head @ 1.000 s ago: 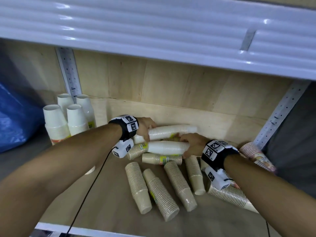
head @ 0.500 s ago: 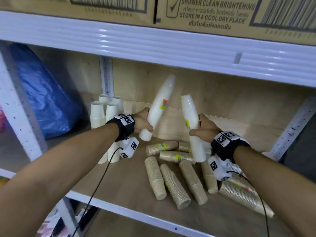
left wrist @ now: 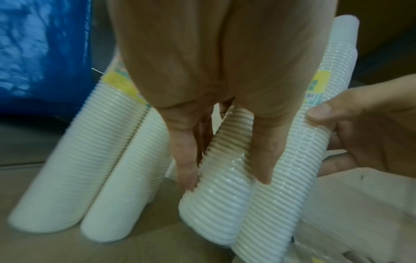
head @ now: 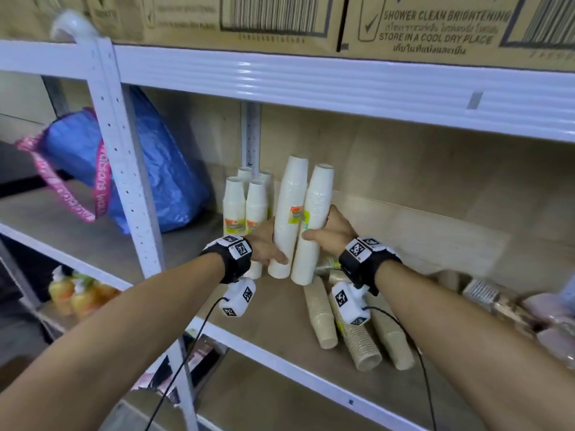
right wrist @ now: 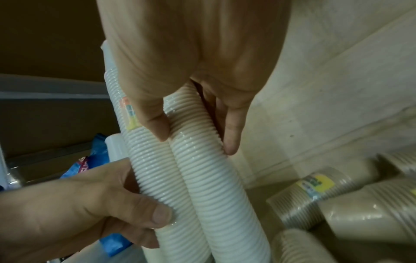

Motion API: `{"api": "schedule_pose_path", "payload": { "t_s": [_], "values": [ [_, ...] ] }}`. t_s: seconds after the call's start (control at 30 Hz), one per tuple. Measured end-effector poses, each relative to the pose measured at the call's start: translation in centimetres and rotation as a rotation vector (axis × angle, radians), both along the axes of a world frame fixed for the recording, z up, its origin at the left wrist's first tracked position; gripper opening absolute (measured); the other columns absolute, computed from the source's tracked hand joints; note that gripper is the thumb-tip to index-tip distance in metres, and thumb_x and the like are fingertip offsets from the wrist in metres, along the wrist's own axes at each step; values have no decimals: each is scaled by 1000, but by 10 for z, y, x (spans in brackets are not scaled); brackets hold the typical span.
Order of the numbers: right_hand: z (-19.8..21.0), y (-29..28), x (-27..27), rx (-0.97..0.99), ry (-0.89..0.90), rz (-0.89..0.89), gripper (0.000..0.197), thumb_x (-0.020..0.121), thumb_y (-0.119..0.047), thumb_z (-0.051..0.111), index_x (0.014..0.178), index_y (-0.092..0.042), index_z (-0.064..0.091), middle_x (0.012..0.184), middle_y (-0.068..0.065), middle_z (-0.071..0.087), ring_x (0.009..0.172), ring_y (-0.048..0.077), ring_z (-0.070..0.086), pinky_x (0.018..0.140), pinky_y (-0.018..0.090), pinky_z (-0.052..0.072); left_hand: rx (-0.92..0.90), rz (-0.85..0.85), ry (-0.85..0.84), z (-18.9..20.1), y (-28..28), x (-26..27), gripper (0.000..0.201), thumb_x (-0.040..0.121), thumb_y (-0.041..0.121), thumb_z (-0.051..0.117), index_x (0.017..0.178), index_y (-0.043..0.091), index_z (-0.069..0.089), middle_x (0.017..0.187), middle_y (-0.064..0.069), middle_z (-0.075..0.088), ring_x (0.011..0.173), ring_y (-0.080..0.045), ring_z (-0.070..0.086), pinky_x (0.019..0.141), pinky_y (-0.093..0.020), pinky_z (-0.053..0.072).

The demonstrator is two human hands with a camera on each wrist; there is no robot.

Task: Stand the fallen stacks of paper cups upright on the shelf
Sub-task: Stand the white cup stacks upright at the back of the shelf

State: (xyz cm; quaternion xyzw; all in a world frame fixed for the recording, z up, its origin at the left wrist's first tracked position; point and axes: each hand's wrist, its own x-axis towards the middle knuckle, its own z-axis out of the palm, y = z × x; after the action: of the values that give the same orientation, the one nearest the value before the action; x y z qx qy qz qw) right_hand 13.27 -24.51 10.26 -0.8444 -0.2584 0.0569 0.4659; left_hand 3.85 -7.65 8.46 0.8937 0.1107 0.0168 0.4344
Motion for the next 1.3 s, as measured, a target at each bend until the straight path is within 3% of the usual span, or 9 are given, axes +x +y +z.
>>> {"api": "schedule_pose_path", "payload": {
  "t_s": [0.13,0.27,0.4,0.6,0.7,0.8,0.97,1.17,1.3],
  "values": [
    [-20,17,-7,-10,36,49,73,46,-36,76,114,-26,51,107,-6,67,98,16,65,86,42,55,-5,6,8,-21,11,-12,75,69,9,82,131,26,45,114,4,64,109,-21,61,74,-41,60],
    [-36,25,-14,-35,74,52,73,50,-27,79,117,-24,50,109,-4,65,100,18,64,87,43,55,-47,33,43,-38,19,-16,80,66,9,83,132,31,43,112,5,64,108,-22,61,75,-46,61],
    [-51,29,-13,-80,80,67,78,44,-34,80,116,-27,50,107,-7,67,98,15,65,87,43,55,-47,27,66,-55,25,-15,88,64,13,84,137,32,39,117,6,62,112,-22,59,76,-44,61],
    [-46,30,-13,-69,87,92,72,57,-22,84,120,-23,50,111,-5,65,101,16,63,90,42,53,-73,-11,78,-61,26,-13,80,72,6,81,137,27,41,115,8,60,116,-21,57,83,-40,57],
    [-36,31,-9,-24,111,137,70,56,-26,86,118,-23,53,111,-5,68,101,14,65,91,43,54,-97,-37,88,-46,30,-14,71,75,7,80,134,27,45,110,13,62,114,-19,58,78,-33,57],
    [-16,30,-6,22,124,182,67,49,-40,86,110,-26,61,104,-5,73,97,15,70,89,45,56,-80,-45,75,-16,32,-18,59,76,12,80,125,28,50,106,12,63,108,-18,61,81,-37,59],
    [31,27,-7,-38,-7,151,39,65,-50,75,92,-24,63,96,-4,70,91,19,67,84,42,56,-40,-50,16,35,35,-20,63,75,24,83,130,25,51,118,3,64,107,-17,62,83,-40,60],
    [68,24,-13,-335,-348,117,38,77,-51,67,88,-15,66,86,3,67,81,22,61,74,35,50,61,16,-103,79,30,-17,45,80,37,77,114,13,59,104,-6,68,92,-22,70,75,-42,62],
    [77,26,-14,-398,-359,161,28,77,-44,70,83,-18,65,84,2,65,81,23,63,72,35,51,190,18,-93,88,26,-14,37,79,33,77,104,9,65,99,-12,70,86,-27,71,70,-46,62]
  ]
}}
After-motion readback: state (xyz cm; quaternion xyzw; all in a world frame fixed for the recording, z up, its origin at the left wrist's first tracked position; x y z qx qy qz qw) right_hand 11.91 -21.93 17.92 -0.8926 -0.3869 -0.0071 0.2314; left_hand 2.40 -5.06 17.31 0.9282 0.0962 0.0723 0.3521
